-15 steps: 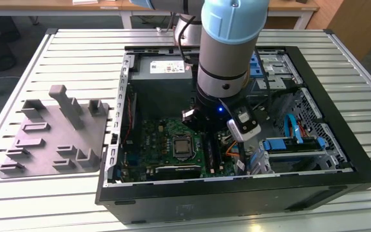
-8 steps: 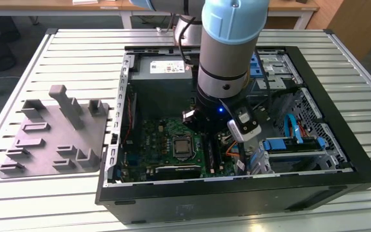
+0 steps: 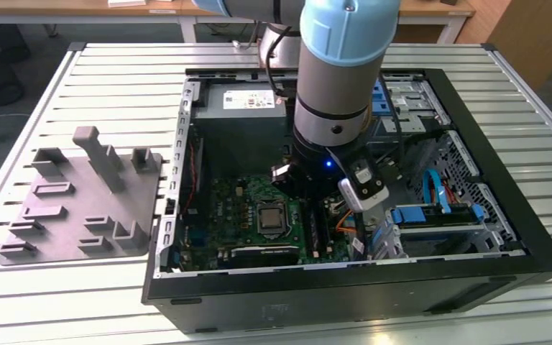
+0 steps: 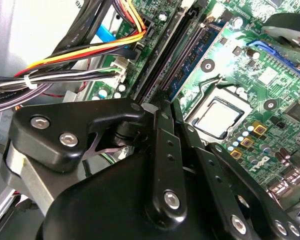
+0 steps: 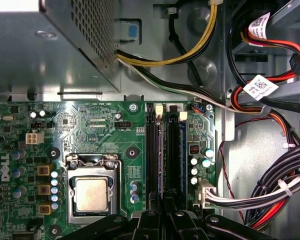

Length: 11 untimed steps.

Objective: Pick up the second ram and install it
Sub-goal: 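Insert the second ram into the second slot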

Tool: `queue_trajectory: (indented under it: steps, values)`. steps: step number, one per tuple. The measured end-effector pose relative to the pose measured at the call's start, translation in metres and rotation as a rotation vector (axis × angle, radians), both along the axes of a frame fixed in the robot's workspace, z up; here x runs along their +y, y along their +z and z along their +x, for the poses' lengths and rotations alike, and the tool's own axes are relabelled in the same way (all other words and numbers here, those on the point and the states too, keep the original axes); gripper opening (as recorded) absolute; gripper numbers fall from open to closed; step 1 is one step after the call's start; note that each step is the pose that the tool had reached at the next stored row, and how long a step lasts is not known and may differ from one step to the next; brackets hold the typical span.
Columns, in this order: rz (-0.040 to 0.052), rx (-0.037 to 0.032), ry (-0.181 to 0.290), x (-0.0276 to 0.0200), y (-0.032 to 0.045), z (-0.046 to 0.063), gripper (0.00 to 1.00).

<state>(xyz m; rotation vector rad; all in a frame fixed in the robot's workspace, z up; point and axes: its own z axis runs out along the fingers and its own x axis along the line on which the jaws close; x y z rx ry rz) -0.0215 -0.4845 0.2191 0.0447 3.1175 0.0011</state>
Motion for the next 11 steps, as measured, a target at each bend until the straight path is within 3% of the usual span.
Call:
queue_trajectory:
  steps: [11]
  values:
    - [-0.0021,0.0001,0.003,0.0013,-0.0005,0.0014,0.14]
